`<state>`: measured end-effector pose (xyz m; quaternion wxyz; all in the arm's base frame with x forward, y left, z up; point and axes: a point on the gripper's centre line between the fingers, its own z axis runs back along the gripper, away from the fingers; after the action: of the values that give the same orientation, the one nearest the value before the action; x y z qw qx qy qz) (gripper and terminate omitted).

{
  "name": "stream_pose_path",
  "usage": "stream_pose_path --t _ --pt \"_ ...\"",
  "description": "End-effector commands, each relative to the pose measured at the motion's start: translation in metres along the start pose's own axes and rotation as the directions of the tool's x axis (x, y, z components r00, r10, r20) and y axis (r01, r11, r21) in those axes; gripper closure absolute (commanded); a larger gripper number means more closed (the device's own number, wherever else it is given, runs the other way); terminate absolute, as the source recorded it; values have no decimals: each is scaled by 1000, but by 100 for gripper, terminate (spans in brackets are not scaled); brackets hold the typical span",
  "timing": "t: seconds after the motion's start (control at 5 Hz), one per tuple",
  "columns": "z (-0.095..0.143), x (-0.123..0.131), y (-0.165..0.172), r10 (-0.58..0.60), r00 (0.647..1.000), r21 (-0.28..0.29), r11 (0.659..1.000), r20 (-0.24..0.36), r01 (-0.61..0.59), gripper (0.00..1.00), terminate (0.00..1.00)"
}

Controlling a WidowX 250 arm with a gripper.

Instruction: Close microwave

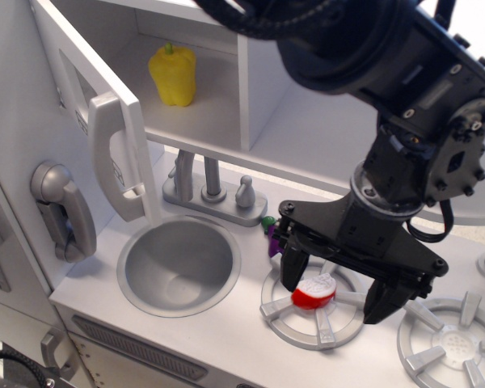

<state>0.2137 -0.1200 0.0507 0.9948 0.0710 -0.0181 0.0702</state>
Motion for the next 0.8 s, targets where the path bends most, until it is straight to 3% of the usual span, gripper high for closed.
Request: stream_pose_path --t 0.0,0.2,0.4,0.6 --pt "0 0 0 0 1000 0 1000 0 0 0 0" --pt "40 -3 23 -31 996 -82 996 87 38 0 0" --pt "68 -4 56 -36 995 -144 988 89 49 0 0" --pt "77 -2 86 -38 996 -146 988 76 49 0 0"
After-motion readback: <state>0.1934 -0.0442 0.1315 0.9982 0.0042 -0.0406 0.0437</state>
